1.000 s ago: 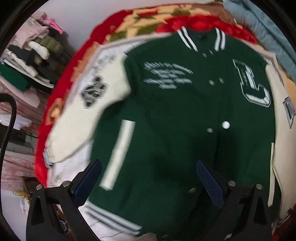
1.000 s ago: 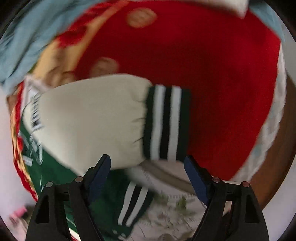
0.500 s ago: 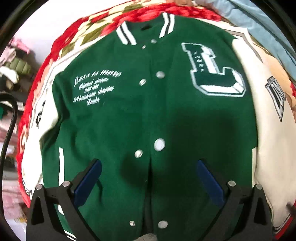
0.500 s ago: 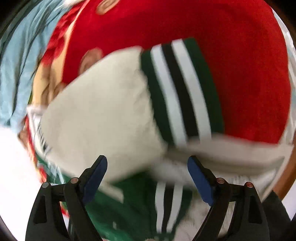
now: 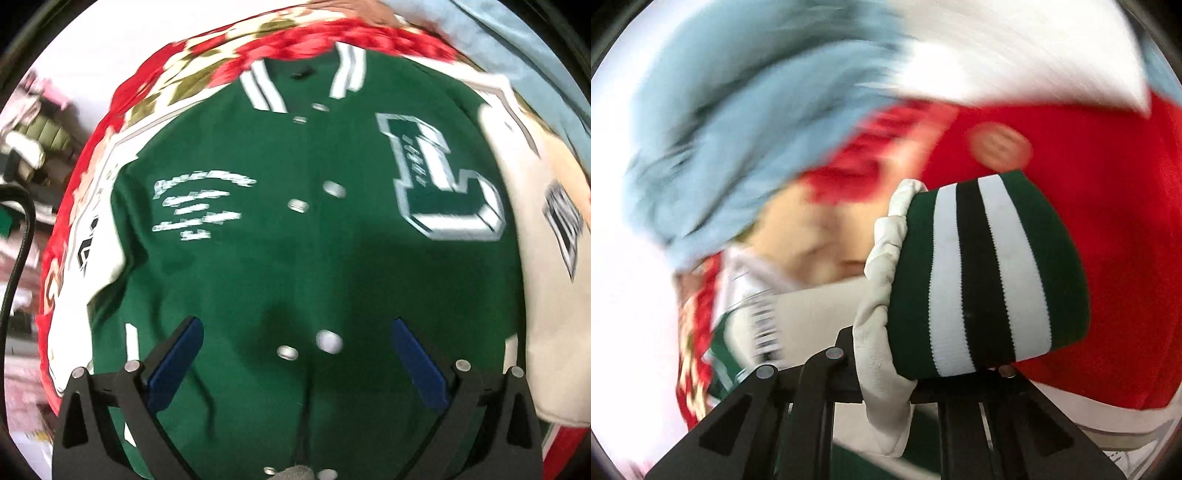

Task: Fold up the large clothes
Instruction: 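Fold the held sleeve across the green jacket body with the right gripper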

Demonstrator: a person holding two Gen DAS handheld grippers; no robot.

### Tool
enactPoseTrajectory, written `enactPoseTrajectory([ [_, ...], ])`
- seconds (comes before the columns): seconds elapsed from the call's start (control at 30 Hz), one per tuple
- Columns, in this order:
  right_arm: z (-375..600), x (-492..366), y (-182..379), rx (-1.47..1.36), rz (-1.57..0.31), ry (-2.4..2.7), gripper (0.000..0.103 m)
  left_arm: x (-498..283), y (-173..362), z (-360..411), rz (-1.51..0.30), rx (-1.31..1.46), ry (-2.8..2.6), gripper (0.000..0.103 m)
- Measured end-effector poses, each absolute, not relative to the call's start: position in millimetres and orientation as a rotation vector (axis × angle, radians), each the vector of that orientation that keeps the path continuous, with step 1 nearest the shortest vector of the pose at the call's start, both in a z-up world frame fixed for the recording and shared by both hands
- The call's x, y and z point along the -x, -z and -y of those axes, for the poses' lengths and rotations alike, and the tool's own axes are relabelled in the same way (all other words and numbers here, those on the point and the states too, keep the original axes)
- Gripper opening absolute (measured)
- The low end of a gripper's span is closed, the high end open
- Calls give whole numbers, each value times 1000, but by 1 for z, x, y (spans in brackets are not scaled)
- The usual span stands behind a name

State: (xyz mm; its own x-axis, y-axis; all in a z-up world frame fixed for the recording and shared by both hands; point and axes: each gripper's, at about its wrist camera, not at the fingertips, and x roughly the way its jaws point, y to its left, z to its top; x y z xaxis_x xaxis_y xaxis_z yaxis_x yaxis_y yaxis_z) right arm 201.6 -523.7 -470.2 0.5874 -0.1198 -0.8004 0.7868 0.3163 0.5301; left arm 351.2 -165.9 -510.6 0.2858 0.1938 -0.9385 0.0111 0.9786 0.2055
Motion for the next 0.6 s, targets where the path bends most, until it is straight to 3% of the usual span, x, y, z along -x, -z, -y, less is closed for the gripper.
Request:
enactPoseTrajectory([
  [0.33,352,-375,363,-767,-811,216,12,-398,453,31,-1234,24,-344,103],
  [0.5,206,-455,373,-539,-904,-27,12,-403,447,-57,-1184,100,-516,103],
  [0.6,94,-488,413,-330,-1009,-179,11,-401,465,-99,-1190,116,-606,103],
])
